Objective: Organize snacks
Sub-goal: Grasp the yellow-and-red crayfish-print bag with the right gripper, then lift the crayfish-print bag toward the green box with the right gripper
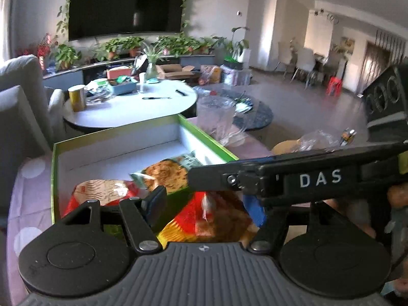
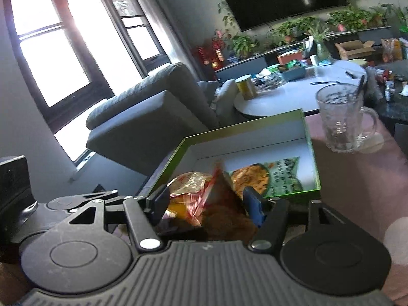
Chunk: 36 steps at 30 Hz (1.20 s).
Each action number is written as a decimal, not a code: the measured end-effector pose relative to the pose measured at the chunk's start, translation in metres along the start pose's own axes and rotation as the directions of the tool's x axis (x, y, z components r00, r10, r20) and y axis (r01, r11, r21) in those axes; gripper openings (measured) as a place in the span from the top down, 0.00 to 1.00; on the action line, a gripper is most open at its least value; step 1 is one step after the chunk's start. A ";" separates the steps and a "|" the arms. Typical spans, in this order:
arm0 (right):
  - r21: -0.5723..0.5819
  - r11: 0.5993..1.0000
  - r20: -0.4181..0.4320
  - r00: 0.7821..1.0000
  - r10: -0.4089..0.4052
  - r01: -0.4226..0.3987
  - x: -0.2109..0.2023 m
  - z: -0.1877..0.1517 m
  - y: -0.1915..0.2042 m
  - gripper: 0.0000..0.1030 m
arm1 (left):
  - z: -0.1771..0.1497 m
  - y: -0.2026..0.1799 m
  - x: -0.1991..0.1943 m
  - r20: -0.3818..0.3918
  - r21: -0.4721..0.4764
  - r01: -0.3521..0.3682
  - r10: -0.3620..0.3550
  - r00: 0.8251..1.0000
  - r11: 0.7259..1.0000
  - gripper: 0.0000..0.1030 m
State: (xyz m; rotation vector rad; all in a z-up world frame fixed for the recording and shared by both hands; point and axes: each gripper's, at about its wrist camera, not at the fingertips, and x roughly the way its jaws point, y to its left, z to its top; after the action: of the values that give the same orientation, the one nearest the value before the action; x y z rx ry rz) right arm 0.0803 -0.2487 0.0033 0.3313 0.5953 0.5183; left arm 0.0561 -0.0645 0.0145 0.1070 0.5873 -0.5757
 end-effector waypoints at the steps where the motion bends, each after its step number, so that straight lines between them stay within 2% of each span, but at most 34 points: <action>1: -0.004 1.000 0.000 1.000 -0.009 0.009 0.000 0.000 0.001 0.36 | -0.001 0.002 0.002 -0.013 -0.002 -0.018 0.018 1.000 1.000 0.37; 3: -0.011 0.999 0.005 0.999 -0.041 0.042 0.000 -0.001 -0.002 0.36 | -0.005 0.009 0.002 -0.032 -0.033 -0.040 0.039 0.999 0.999 0.34; 6: 0.006 0.998 -0.029 0.998 -0.054 0.055 0.000 -0.001 -0.014 0.36 | -0.017 0.025 -0.006 -0.045 -0.088 -0.079 0.076 0.996 0.993 0.24; 9: 0.013 0.998 -0.068 0.996 -0.058 0.059 0.004 -0.006 -0.023 0.36 | -0.032 0.039 -0.013 -0.082 -0.128 -0.133 0.123 0.989 0.983 0.21; 14: -0.006 0.999 -0.122 0.992 -0.036 0.035 0.014 -0.013 -0.017 0.36 | -0.057 0.060 -0.011 -0.167 -0.214 -0.170 0.135 0.977 0.962 0.19; 18: -0.074 0.997 -0.149 0.989 -0.008 -0.003 0.021 -0.017 -0.001 0.36 | -0.067 0.070 -0.002 -0.220 -0.283 -0.177 0.115 0.969 0.943 0.19; 23: -0.150 0.988 -0.197 0.980 0.002 -0.032 0.032 -0.023 0.010 0.36 | -0.074 0.072 0.006 -0.230 -0.293 -0.155 0.087 0.969 0.943 0.15; 26: -0.177 0.984 -0.227 0.974 -0.013 -0.028 0.040 -0.028 0.012 0.36 | -0.076 0.074 0.011 -0.231 -0.305 -0.144 0.074 0.970 0.941 0.13; 28: -0.195 0.981 -0.253 0.966 -0.051 0.001 0.048 -0.031 0.013 0.36 | -0.078 0.076 0.011 -0.227 -0.314 -0.137 0.066 0.972 0.939 0.13; 29: -0.196 0.981 -0.261 0.964 -0.059 0.007 0.051 -0.032 0.012 0.36 | -0.079 0.077 0.011 -0.226 -0.320 -0.135 0.063 0.972 0.938 0.12; 31: -0.163 0.987 -0.275 0.961 -0.032 -0.014 0.052 -0.033 0.009 0.44 | -0.080 0.077 0.011 -0.223 -0.327 -0.130 0.057 0.973 0.936 0.12; 36: -0.129 0.991 -0.285 0.958 -0.023 -0.015 0.051 -0.034 0.007 0.47 | -0.081 0.077 0.011 -0.220 -0.326 -0.118 0.046 0.974 0.938 0.12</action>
State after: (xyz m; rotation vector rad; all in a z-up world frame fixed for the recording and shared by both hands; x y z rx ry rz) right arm 0.0935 -0.2097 -0.0425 0.1307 0.8383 0.6038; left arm 0.0650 0.0151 -0.0637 -0.1343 0.8753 -0.3764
